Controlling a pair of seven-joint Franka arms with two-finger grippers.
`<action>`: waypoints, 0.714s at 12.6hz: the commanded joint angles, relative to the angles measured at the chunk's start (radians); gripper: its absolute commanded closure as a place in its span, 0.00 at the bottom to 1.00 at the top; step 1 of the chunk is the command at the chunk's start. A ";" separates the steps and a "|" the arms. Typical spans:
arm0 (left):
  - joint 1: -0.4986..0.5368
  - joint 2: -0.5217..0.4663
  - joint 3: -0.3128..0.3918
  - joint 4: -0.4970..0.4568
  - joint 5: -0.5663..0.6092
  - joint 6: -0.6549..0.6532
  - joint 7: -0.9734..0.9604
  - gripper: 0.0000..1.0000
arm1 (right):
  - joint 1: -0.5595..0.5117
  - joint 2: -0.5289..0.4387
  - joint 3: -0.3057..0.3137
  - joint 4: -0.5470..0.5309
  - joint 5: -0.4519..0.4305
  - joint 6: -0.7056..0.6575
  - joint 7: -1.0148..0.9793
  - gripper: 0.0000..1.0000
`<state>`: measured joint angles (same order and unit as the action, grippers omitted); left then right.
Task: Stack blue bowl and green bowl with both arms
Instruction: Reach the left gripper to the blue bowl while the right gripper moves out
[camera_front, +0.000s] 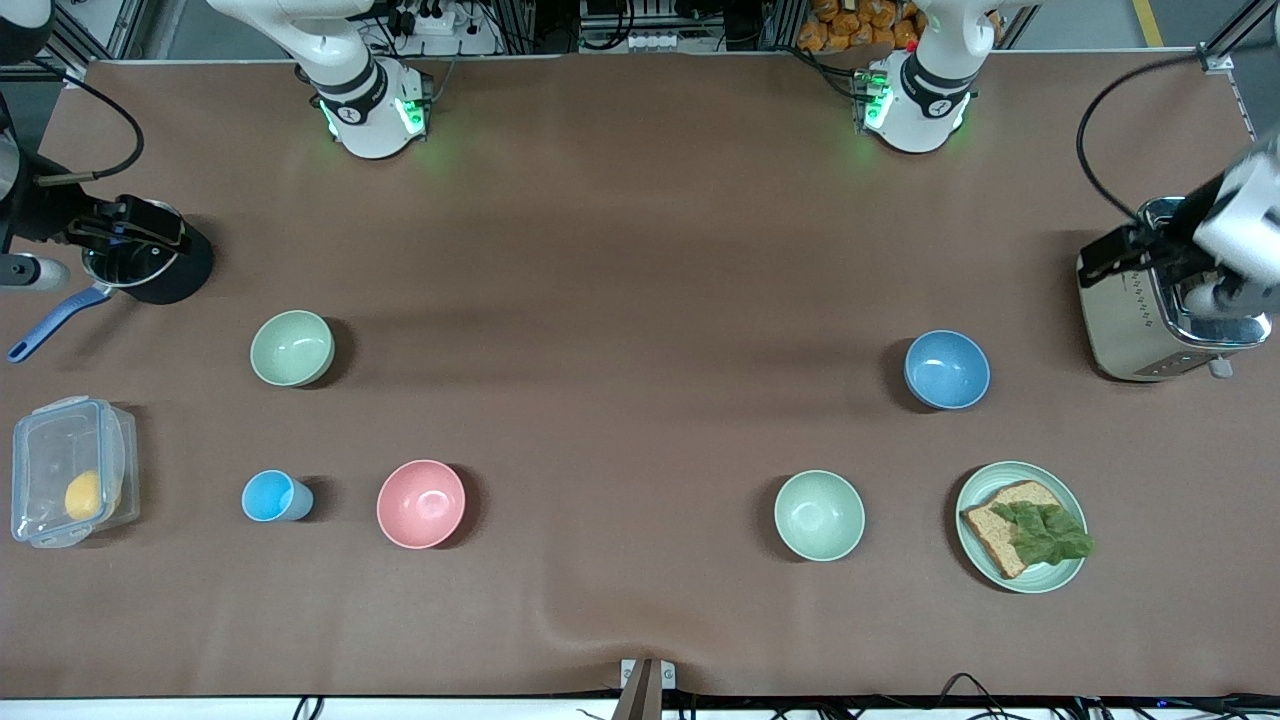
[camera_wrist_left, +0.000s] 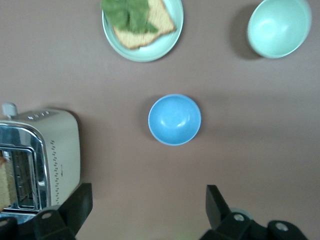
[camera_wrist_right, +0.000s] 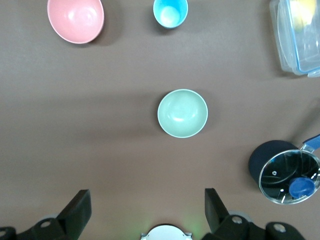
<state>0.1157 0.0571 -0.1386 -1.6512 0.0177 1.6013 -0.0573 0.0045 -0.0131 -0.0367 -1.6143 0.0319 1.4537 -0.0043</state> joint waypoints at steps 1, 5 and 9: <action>0.047 0.047 -0.006 -0.149 -0.004 0.168 0.004 0.00 | 0.023 0.054 0.012 0.048 -0.010 -0.019 -0.063 0.00; 0.058 0.121 -0.006 -0.337 -0.004 0.454 0.002 0.00 | 0.185 0.099 0.014 0.060 0.069 -0.015 -0.118 0.00; 0.062 0.266 -0.006 -0.381 -0.004 0.606 0.002 0.00 | 0.270 0.098 0.017 0.109 0.075 -0.045 -0.167 0.00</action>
<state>0.1703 0.2770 -0.1399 -2.0213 0.0177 2.1503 -0.0576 0.2569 0.0850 -0.0155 -1.5322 0.0931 1.4353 -0.1322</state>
